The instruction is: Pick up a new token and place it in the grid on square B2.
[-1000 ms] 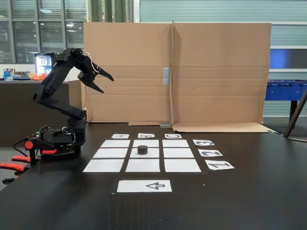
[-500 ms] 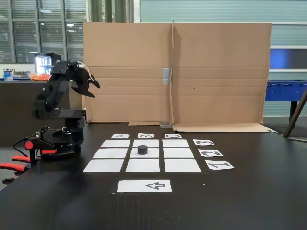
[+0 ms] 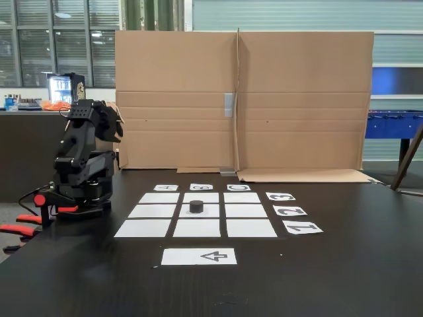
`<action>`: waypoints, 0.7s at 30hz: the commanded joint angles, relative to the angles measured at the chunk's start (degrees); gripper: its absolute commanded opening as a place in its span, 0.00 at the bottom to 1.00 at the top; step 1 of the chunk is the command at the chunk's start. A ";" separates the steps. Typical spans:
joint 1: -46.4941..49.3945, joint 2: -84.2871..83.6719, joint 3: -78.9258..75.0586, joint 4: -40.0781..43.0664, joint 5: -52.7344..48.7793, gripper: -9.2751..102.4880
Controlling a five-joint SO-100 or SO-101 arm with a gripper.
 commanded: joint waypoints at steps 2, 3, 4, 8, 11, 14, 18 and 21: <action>-3.34 0.09 2.02 -0.35 -0.09 0.09; -3.34 0.18 1.93 -0.26 0.00 0.09; -3.34 0.18 1.85 -0.26 -0.09 0.09; -3.43 0.18 2.02 -0.26 -0.18 0.08; -3.52 0.18 2.02 -0.26 -0.09 0.08; -3.52 0.18 2.02 -0.26 -0.09 0.08; -3.52 0.18 2.02 -0.26 -0.09 0.08; -3.52 0.18 2.02 -0.26 0.00 0.08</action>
